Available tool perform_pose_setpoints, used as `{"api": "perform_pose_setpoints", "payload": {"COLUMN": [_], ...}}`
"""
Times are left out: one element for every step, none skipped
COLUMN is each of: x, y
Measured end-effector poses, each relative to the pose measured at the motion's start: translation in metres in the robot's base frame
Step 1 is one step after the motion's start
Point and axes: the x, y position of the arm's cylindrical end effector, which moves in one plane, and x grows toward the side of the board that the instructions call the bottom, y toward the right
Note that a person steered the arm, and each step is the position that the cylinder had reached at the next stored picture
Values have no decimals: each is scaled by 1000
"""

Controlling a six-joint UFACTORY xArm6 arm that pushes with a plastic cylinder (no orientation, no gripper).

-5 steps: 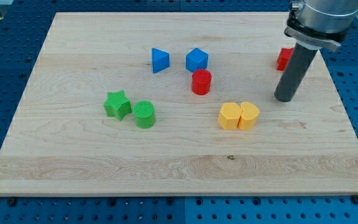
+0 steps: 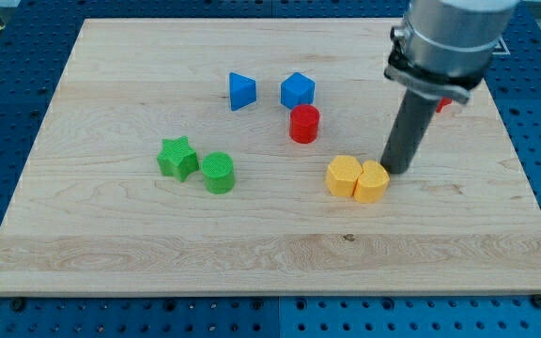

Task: Separate the yellow blocks from each other

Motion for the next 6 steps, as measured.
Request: {"api": "perform_pose_setpoints", "payload": {"x": [-52,-107,-117,-98,-86,-86], "y": [0,0,0,0,0,0]}}
